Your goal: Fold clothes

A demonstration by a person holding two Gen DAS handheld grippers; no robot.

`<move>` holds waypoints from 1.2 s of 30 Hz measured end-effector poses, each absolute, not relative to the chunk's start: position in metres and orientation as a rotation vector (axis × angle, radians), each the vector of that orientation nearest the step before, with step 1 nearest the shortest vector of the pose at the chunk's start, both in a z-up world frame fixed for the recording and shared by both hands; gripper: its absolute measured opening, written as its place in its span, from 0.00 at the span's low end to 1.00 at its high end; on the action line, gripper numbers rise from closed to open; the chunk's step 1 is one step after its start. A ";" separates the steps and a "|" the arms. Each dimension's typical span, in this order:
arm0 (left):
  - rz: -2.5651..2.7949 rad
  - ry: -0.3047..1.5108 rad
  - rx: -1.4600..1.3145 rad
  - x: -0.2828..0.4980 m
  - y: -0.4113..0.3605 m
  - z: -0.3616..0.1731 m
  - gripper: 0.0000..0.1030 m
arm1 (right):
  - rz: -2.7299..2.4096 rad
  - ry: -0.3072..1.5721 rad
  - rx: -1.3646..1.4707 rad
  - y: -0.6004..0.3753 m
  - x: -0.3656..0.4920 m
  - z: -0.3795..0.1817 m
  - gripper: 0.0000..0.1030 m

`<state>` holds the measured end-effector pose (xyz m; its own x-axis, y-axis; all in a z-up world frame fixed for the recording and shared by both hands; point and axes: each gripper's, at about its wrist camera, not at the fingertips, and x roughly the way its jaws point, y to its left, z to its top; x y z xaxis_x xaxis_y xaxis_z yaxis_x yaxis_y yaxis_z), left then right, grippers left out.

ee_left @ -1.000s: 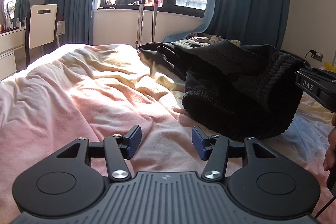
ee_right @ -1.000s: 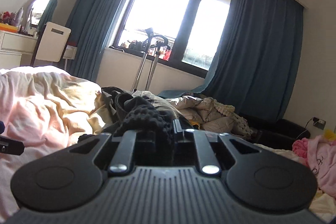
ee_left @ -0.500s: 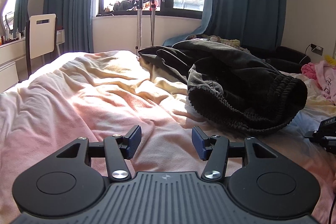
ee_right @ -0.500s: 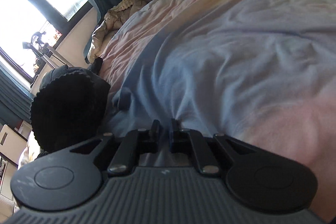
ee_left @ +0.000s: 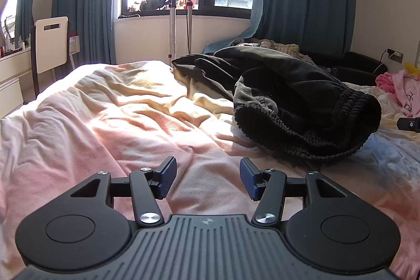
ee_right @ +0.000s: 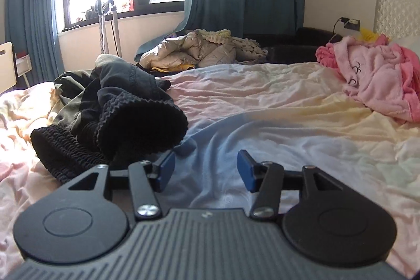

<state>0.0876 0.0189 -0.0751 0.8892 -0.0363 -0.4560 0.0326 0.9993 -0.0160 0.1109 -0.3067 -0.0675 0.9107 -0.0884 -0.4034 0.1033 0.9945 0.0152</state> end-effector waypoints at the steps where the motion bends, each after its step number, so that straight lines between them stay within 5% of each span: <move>1: -0.039 0.483 -0.007 0.089 0.019 -0.077 0.56 | -0.066 0.402 -0.015 -0.302 0.114 -0.063 0.57; 11: -0.064 0.518 0.034 0.105 0.009 -0.093 0.56 | -0.012 0.349 -0.487 -0.279 0.190 -0.093 0.53; 13: -0.072 0.517 0.049 0.109 0.006 -0.096 0.56 | -0.010 0.315 -0.534 -0.280 0.199 -0.104 0.42; 15: -0.087 0.514 0.059 0.113 0.004 -0.099 0.56 | -0.028 0.255 -0.563 -0.276 0.196 -0.108 0.18; 18: -0.109 0.463 0.116 0.121 0.000 -0.095 0.56 | -0.034 0.240 -0.398 -0.288 0.191 -0.097 0.13; 23: -0.165 0.390 0.191 0.152 -0.010 -0.083 0.60 | -0.058 0.315 0.050 -0.338 0.186 -0.075 0.10; 32: -0.136 0.449 0.329 0.235 -0.048 -0.107 0.60 | -0.082 0.405 0.094 -0.347 0.189 -0.092 0.06; 36: -0.180 0.426 0.340 0.253 -0.060 -0.109 0.47 | -0.054 0.387 -0.104 -0.329 0.194 -0.098 0.08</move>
